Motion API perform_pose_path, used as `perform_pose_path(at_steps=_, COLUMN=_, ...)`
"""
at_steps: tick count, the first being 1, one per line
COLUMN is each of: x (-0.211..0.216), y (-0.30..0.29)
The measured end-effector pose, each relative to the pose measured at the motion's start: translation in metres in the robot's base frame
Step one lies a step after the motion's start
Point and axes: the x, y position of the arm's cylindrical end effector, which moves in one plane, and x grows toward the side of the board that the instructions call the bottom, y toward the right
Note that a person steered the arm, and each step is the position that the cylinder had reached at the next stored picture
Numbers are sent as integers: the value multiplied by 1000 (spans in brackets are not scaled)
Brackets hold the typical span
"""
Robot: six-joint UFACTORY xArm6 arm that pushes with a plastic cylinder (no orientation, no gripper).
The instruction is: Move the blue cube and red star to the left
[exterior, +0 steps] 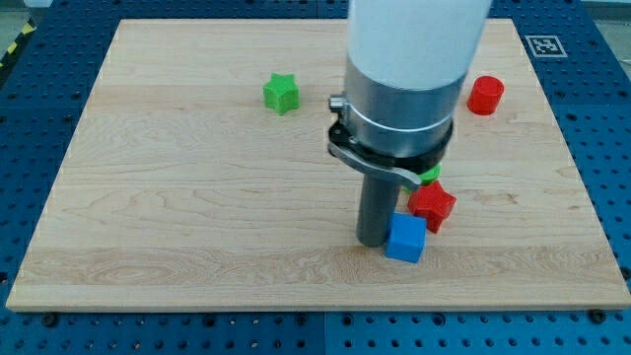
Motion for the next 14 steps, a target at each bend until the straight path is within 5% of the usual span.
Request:
perform_pose_path(at_steps=3, x=-6, y=-3)
perform_pose_path(at_steps=4, x=-37, y=-57)
perform_pose_path(at_steps=6, x=-113, y=-54)
perform_pose_path(at_steps=14, x=-116, y=-16)
